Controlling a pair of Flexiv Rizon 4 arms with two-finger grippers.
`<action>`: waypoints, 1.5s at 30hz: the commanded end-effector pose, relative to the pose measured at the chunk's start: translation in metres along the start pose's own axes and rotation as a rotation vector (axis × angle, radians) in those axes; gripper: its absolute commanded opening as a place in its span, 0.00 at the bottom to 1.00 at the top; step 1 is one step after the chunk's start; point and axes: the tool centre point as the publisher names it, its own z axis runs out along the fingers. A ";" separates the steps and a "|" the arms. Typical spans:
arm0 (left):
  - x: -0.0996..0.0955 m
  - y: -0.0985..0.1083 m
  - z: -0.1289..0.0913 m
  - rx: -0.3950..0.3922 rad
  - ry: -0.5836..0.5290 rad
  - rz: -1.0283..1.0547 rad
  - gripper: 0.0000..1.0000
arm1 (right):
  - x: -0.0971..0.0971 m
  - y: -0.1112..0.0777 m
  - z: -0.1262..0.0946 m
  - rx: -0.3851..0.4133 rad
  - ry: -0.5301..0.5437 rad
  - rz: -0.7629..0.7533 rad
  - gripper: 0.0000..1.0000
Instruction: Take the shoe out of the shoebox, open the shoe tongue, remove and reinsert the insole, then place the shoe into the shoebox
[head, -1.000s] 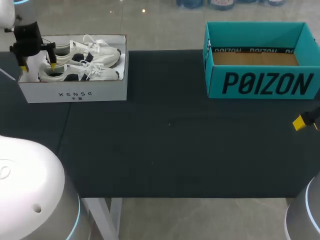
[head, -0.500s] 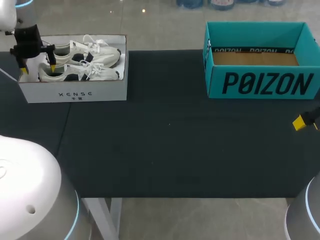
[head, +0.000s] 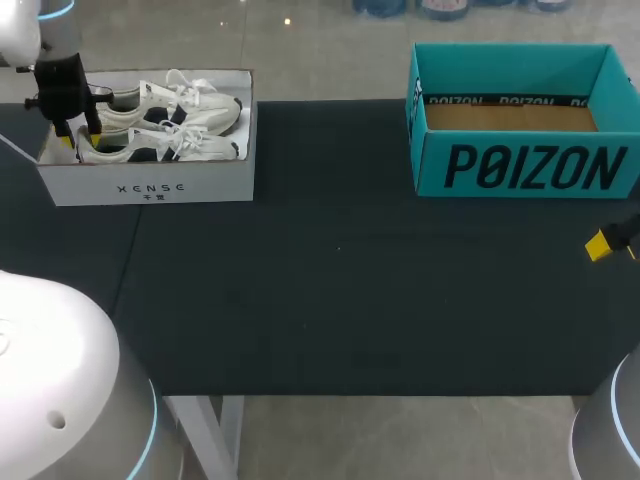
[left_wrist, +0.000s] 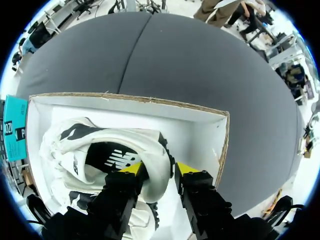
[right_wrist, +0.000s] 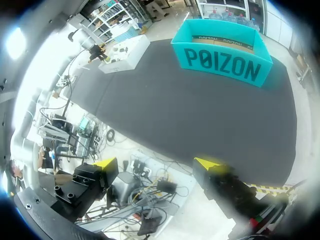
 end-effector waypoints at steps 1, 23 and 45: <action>-0.002 0.002 -0.001 -0.003 0.009 0.008 0.00 | -0.001 0.001 0.001 0.004 -0.001 0.001 1.00; -0.003 -0.021 -0.068 -0.174 -0.004 -0.031 0.00 | -0.001 0.001 0.001 0.004 -0.001 0.001 1.00; -0.150 -0.133 -0.170 -0.367 -0.065 0.089 0.00 | -0.001 0.001 0.001 0.004 -0.001 0.001 1.00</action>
